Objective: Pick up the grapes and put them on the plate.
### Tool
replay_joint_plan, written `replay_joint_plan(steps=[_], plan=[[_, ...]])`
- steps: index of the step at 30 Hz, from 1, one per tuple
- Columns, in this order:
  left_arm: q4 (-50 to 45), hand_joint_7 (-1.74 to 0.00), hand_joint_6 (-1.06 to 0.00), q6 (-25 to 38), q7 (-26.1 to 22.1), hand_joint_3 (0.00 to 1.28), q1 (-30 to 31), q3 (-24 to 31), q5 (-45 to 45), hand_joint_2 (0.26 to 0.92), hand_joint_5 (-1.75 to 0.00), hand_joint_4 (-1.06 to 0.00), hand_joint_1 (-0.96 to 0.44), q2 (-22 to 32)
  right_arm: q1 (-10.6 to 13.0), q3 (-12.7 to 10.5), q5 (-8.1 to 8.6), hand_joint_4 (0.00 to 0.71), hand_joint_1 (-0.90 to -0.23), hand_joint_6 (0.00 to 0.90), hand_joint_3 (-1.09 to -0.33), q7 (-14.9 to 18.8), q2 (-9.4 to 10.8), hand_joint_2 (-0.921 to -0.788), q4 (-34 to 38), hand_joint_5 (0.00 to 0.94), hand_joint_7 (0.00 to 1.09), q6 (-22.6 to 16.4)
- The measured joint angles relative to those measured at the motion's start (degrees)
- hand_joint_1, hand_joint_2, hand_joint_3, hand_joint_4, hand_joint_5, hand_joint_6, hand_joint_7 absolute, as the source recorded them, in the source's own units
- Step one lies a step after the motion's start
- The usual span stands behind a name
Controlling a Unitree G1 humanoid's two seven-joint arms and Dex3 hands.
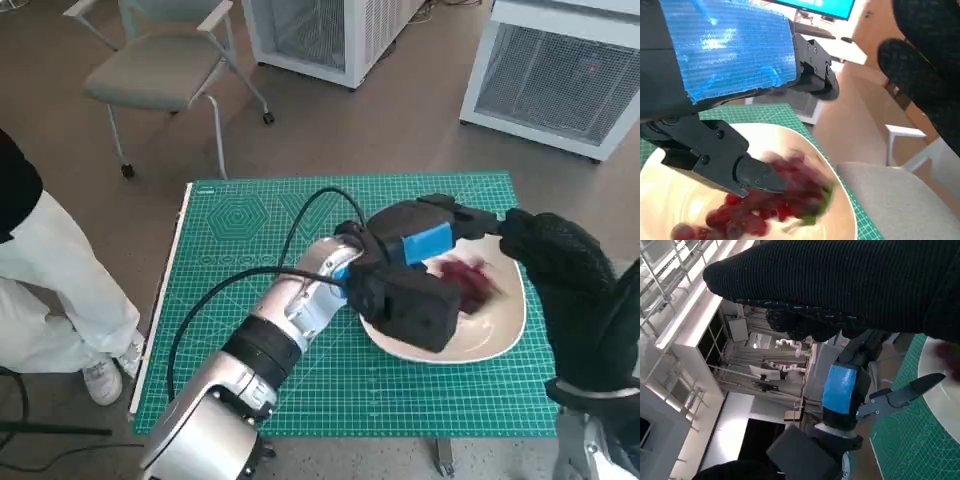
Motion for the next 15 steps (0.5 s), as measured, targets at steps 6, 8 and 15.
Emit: replay_joint_plan(steps=[6, 8, 15], plan=[[1.12, -0.05, -0.28, -0.97, 1.23, 0.01, 0.11, 0.32, -0.14, 0.832, -0.01, -0.09, -0.44, 0.77, -0.09, 0.23, 0.16, 0.467, -0.328, 0.259, -0.596, 0.14, 0.00, -0.921, 0.44, 0.817, 0.98, -0.04], [1.15, -0.04, -0.27, -0.65, 1.51, 0.01, 0.29, 0.68, -0.30, 0.834, -0.01, -0.10, -0.43, 1.09, -0.14, 0.23, 0.29, 0.466, -0.330, 0.258, -0.595, 0.24, -0.01, -0.921, 0.55, 0.818, 0.98, -0.04], [-0.29, -0.03, -0.27, 0.53, 2.88, 0.01, 2.11, 2.49, -1.15, 0.855, -0.01, -0.11, -0.39, 2.23, -0.53, 0.46, 0.56, 0.465, -0.334, 0.257, -0.594, 0.48, -0.01, -0.921, 1.03, 0.821, 0.98, -0.03]])
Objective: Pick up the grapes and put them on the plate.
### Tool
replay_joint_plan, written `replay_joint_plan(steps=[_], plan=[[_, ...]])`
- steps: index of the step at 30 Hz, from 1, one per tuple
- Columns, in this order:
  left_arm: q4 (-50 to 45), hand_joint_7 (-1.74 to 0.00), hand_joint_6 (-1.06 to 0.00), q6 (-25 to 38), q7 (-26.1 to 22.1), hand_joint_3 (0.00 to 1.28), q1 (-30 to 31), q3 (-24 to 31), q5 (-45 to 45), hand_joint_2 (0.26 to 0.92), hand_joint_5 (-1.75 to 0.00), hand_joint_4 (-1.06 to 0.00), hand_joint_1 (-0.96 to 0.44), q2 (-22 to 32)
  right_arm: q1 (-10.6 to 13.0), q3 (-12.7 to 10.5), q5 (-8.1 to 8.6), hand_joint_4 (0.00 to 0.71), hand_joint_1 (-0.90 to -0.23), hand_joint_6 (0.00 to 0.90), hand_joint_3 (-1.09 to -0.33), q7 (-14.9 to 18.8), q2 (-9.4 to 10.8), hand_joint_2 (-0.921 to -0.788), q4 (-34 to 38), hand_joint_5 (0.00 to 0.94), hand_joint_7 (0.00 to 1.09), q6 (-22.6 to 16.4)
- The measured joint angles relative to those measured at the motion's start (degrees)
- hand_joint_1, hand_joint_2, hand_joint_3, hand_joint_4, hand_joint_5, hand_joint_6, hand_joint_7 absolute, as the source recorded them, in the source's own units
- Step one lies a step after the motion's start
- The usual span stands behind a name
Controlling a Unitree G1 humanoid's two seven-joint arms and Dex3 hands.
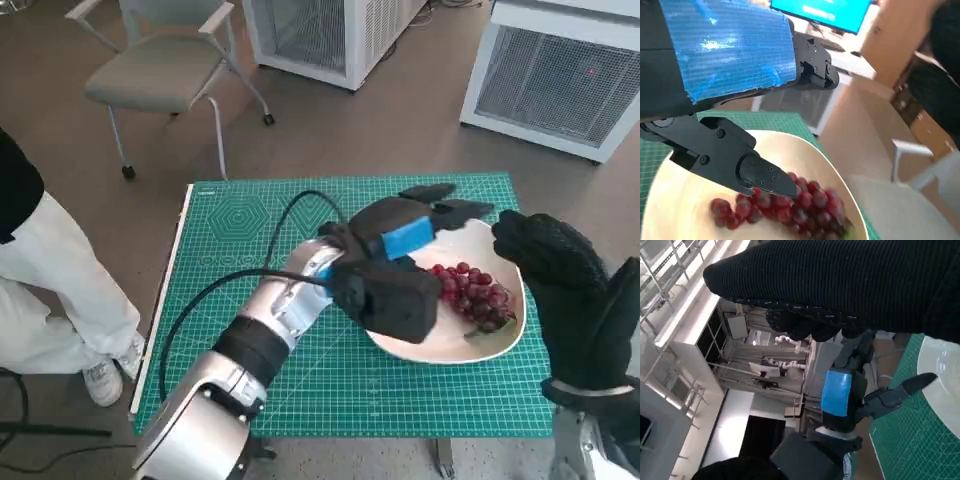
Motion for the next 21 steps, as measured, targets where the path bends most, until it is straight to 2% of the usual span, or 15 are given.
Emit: replay_joint_plan(steps=[9, 15, 21], plan=[[-9.39, -0.02, -0.26, -0.14, -1.51, 0.01, 7.69, 6.07, -7.18, 0.886, -0.01, -0.13, -0.35, 2.80, -0.65, 0.33, 0.07, 0.464, -0.334, 0.257, -0.593, 0.07, 0.07, -0.921, 0.15, 0.822, 0.98, 0.11], [-16.90, -0.01, -0.25, -1.16, -3.60, 0.01, 15.22, 11.68, -15.21, 0.895, -0.01, -0.15, -0.38, 4.15, -1.11, 0.93, 0.01, 0.465, -0.332, 0.259, -0.593, 0.06, 0.30, -0.921, 0.16, 0.821, 0.98, 0.58], [-18.96, 0.00, -0.24, -3.28, -8.39, 0.01, 22.15, 17.95, -25.48, 0.903, -0.01, -0.16, -0.41, 4.44, -1.63, 1.38, 0.01, 0.466, -0.333, 0.261, -0.592, 0.05, 0.50, -0.921, 0.12, 0.820, 0.98, 0.99]])
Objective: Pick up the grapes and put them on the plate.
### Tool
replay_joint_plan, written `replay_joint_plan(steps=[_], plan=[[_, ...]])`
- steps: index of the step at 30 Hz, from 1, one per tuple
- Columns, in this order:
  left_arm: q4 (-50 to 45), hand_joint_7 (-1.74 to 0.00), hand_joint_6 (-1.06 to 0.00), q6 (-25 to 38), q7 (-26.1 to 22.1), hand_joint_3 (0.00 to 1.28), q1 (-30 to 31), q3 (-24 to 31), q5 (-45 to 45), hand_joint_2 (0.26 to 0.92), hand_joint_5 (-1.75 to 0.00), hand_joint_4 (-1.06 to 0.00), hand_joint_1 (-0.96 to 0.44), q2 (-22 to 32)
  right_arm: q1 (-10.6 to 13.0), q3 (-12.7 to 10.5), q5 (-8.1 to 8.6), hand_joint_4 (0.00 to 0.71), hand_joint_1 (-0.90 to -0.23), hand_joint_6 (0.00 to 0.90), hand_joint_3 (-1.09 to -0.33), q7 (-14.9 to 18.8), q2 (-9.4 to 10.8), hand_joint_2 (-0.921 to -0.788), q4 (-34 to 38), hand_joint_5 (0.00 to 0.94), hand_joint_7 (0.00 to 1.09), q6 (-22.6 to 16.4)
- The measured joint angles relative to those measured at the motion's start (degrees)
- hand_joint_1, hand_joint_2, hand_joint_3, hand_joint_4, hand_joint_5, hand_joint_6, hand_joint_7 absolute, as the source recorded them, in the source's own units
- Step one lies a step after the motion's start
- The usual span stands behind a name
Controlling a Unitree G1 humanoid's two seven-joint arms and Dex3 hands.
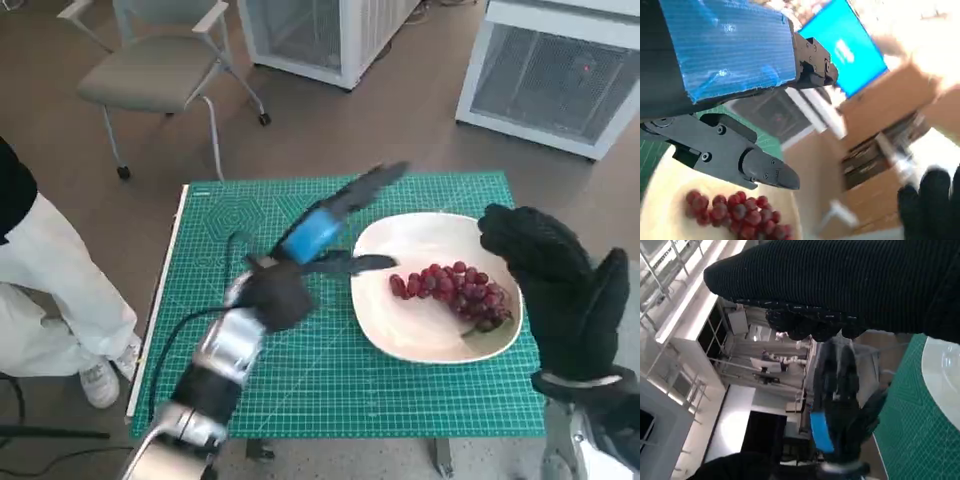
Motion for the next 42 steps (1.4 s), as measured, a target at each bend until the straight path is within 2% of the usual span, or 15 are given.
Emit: replay_joint_plan(steps=[8, 11, 24, 42], plan=[[0.17, -0.01, -0.26, 3.92, -13.28, 0.00, 5.45, 9.97, -18.33, 0.911, -0.01, -0.19, -0.39, -0.86, -0.30, 0.69, -0.13, 0.469, -0.333, 0.259, -0.591, 0.00, 0.32, -0.921, 0.08, 0.817, 0.97, 0.03], [-0.17, -0.01, -0.27, 6.11, -16.30, 0.00, 6.68, 12.51, -22.40, 0.915, -0.02, -0.22, -0.37, -0.78, -0.37, 0.89, -0.19, 0.470, -0.333, 0.259, -0.590, 0.00, 0.36, -0.921, 0.29, 0.816, 0.97, 0.02], [-5.44, -0.03, -0.33, 5.03, -16.99, 0.03, 10.91, 14.14, -22.79, 0.921, -0.03, -0.30, -0.39, -0.34, -1.30, 1.01, -0.14, 0.470, -0.330, 0.263, -0.585, 0.01, 0.34, -0.921, 1.20, 0.809, 0.97, 0.17], [-10.09, -0.01, -0.35, 6.64, -17.85, 0.03, 13.98, 14.03, -23.08, 0.921, -0.02, -0.32, -0.36, -0.33, -1.55, 0.93, -0.03, 0.470, -0.327, 0.260, -0.585, 0.28, 0.16, -0.921, 1.19, 0.808, 0.98, 1.00]])
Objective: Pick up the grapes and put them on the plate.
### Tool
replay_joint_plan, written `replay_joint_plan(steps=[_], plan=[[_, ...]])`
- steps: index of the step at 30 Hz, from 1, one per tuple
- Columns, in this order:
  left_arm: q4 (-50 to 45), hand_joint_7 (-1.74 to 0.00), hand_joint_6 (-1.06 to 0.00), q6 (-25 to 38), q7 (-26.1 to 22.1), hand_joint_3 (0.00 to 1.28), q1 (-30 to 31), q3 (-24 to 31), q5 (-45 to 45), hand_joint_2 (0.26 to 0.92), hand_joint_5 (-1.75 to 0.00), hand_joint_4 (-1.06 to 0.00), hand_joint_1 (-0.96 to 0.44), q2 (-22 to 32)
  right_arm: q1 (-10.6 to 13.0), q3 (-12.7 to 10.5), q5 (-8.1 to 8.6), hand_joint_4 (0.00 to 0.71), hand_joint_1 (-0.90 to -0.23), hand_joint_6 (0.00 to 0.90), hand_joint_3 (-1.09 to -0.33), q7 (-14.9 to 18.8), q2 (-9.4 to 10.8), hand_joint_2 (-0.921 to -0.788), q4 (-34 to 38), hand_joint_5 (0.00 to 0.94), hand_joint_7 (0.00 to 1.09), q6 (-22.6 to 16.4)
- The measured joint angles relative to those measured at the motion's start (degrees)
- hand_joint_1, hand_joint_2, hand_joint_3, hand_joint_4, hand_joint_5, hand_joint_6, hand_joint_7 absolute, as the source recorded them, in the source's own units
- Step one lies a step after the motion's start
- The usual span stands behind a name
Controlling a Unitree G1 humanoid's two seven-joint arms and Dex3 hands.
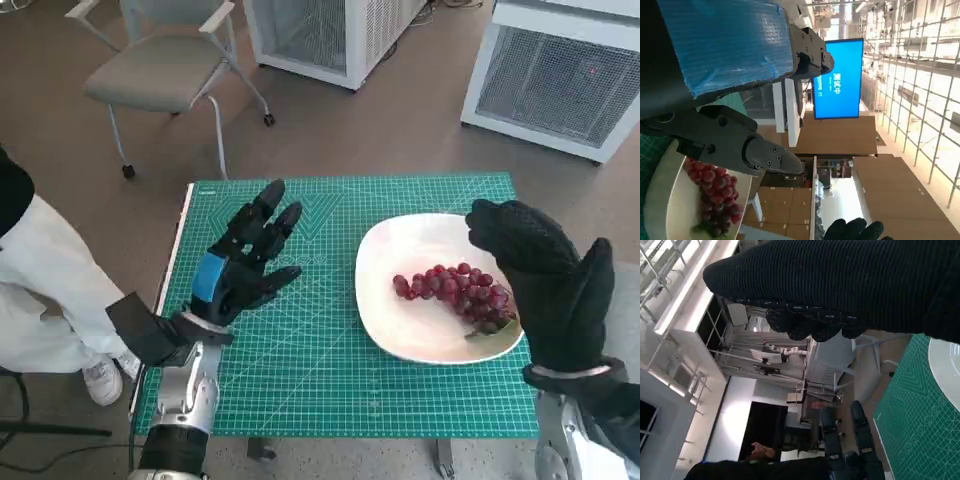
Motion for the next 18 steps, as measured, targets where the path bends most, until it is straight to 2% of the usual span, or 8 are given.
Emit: replay_joint_plan(steps=[18], plan=[[-2.48, -0.02, -0.39, 2.84, -0.82, 0.02, 1.33, 0.42, -0.64, 0.921, -0.01, -0.34, -0.36, 0.11, 0.00, -0.24, -0.01, 0.469, -0.326, 0.258, -0.586, 0.23, -0.36, -0.921, -0.01, 0.810, 0.98, 0.09]])
